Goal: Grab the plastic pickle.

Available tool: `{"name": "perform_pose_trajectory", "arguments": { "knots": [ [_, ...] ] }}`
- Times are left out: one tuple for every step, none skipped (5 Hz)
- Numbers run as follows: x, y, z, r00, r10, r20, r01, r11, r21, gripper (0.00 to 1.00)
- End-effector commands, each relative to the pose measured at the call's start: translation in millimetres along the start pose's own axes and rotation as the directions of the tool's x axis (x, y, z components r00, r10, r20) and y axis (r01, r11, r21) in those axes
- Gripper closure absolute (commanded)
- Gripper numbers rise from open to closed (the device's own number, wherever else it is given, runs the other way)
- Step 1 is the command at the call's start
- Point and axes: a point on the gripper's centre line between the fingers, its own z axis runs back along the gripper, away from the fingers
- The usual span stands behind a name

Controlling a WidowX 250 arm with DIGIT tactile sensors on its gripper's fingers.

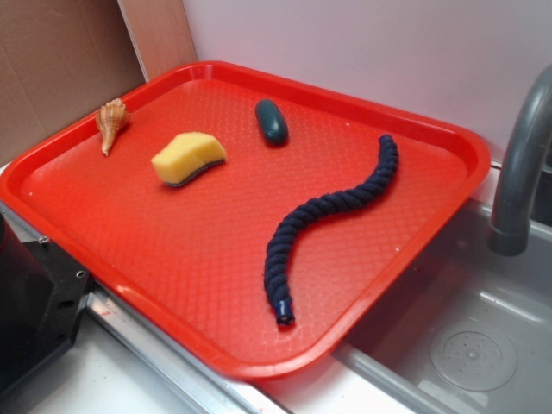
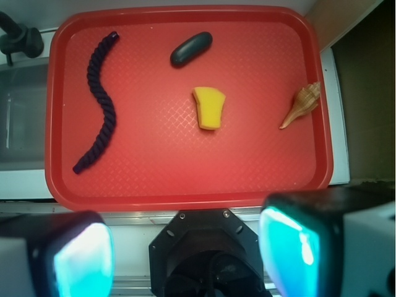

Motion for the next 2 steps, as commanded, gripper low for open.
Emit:
{"name": "perform_pose_trajectory", "arguments": {
  "knots": [
    [0.0, 0.0, 0.0, 1.0, 0.0, 0.0, 0.0, 1.0, 0.0, 0.0],
    [44.0, 11.0, -55.3, 0.989, 0.137, -0.061, -0.13, 0.986, 0.102, 0.0]
  ]
}}
